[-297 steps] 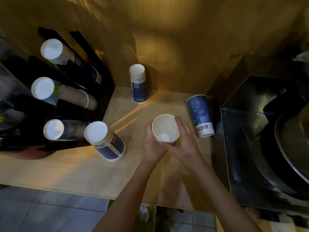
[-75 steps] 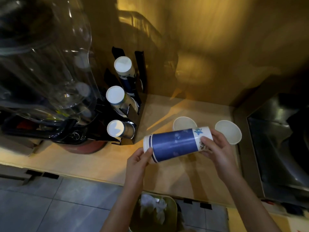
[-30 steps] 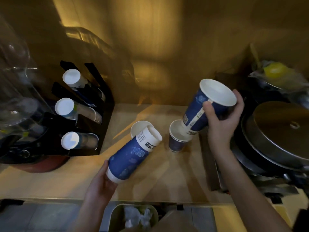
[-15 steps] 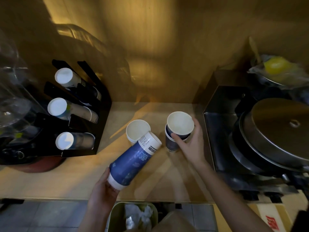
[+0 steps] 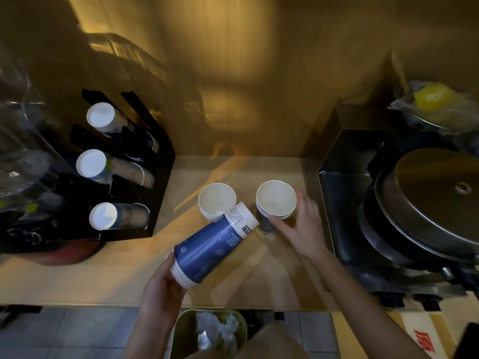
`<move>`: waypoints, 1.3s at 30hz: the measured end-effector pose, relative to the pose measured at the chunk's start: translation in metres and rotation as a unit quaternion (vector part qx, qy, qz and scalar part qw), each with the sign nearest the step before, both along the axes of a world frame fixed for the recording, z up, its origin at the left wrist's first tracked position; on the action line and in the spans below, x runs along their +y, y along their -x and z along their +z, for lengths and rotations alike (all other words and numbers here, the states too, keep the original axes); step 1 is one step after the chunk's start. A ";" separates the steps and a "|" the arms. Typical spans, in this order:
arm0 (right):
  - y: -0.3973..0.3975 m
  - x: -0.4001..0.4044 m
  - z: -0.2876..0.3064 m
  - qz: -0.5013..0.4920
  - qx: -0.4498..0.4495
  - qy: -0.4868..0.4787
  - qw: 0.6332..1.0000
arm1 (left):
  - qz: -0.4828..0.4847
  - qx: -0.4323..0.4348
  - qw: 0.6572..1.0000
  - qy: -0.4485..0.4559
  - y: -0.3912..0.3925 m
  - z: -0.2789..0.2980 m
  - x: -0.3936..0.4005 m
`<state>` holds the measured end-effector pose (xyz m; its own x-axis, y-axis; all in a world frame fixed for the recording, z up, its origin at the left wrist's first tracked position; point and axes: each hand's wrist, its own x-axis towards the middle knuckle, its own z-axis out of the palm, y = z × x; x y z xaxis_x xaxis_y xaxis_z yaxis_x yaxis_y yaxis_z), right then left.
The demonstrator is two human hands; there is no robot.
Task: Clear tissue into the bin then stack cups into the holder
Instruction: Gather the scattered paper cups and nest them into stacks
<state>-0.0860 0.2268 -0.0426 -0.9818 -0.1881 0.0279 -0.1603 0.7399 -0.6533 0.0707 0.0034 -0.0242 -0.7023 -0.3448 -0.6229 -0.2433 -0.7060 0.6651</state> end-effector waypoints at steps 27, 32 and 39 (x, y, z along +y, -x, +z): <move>-0.062 -0.074 0.073 0.261 0.055 -0.090 0.960 | -0.020 -0.001 0.994 0.111 -0.025 0.042 -0.065; -0.048 -0.072 0.101 0.127 0.052 0.115 0.984 | 0.061 -0.010 0.991 -0.120 -0.032 0.036 -0.086; -0.027 -0.105 0.110 -0.005 0.061 0.354 0.933 | 0.097 0.031 0.966 -0.236 -0.040 0.017 -0.093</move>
